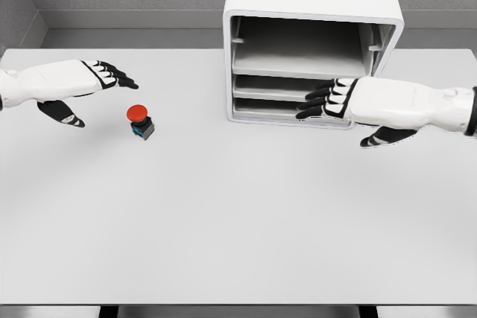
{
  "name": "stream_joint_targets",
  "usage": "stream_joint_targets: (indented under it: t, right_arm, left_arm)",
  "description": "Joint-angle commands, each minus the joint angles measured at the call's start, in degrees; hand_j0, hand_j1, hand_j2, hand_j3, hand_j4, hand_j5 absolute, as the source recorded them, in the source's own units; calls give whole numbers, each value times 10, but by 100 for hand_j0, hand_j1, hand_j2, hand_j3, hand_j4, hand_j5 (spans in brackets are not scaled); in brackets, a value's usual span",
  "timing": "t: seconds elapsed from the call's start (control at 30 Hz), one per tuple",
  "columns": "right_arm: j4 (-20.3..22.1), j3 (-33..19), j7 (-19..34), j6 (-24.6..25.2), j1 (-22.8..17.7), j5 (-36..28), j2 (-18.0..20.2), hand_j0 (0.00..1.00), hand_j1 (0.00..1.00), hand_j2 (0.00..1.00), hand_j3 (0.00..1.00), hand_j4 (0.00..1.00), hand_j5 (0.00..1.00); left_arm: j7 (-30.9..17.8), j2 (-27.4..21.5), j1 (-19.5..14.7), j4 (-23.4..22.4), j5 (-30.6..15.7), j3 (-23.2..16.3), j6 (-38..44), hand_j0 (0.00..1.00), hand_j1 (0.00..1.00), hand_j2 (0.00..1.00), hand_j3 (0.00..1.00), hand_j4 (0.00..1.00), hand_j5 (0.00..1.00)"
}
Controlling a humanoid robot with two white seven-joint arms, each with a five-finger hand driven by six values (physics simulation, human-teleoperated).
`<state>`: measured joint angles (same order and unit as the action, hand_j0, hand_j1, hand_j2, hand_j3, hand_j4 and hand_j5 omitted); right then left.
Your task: Slide open multi-storey tabletop storage cabinets and put open load switch and slide close multi-storey tabletop storage cabinets
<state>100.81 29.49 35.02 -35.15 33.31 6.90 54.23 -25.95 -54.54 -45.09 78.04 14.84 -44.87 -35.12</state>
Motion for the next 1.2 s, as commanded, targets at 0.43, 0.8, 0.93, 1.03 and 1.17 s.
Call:
stream_joint_targets:
  t: [0.43, 0.8, 0.93, 1.03, 1.17]
  right_arm:
    - [-8, 5, 0, 10, 33, -19, -39, 100, 100, 100, 100, 100, 100]
    - [-11, 5, 0, 12, 28, -18, -37, 100, 100, 100, 100, 100, 100]
    - [-11, 5, 0, 50, 35, -18, -51, 100, 100, 100, 100, 100, 100]
    - [-16, 6, 0, 93, 45, -19, -60, 100, 100, 100, 100, 100, 100]
    - [-26, 10, 0, 144, 53, -17, -71, 100, 100, 100, 100, 100, 100]
  left_arm:
    - [0, 0, -2, 0, -3, -6, 1, 100, 100, 100, 100, 100, 100]
    - [0, 0, -2, 0, -3, -7, 1, 100, 100, 100, 100, 100, 100]
    - [0, 0, -2, 0, -3, -7, 1, 100, 100, 100, 100, 100, 100]
    - [0, 0, -2, 0, -3, -7, 1, 100, 100, 100, 100, 100, 100]
    - [0, 0, -2, 0, -3, -7, 1, 100, 100, 100, 100, 100, 100]
